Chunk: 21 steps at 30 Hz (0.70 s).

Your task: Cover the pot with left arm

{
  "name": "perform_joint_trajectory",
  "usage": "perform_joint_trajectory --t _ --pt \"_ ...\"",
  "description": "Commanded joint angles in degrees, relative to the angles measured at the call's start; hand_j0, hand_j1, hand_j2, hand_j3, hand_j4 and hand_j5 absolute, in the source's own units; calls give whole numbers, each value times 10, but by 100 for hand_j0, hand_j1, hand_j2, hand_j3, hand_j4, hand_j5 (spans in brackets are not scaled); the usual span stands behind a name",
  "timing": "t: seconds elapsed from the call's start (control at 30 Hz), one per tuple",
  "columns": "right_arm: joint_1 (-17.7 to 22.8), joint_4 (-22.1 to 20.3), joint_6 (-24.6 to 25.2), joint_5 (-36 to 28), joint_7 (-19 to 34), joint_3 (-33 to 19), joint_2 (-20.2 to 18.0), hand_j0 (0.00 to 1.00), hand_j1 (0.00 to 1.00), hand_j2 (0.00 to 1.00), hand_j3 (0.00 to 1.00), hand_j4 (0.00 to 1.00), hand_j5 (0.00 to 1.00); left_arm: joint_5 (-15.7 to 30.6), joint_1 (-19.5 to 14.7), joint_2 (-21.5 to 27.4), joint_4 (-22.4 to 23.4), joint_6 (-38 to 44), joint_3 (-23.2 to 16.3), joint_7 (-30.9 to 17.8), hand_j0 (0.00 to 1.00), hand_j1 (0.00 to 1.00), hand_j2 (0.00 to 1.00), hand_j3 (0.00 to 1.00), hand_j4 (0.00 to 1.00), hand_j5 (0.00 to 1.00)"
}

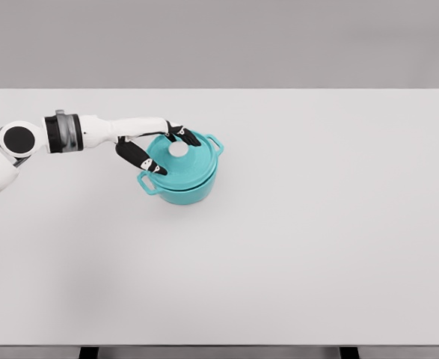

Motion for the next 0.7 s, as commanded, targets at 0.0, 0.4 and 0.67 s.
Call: perform_joint_trajectory --t 0.0,0.4,0.67 --pt "0 0 0 0 0 0 0 100 100 100 100 100 100 -14 0 0 -3 -6 -4 -3 82 82 82 82 82 82" --pt "0 0 0 0 0 0 0 100 100 100 100 100 100 -13 1 2 -2 -5 -4 -1 92 92 92 92 92 92" --pt "0 0 0 0 0 0 0 100 100 100 100 100 100 -12 1 2 -2 -5 -4 -1 97 97 97 97 97 97"
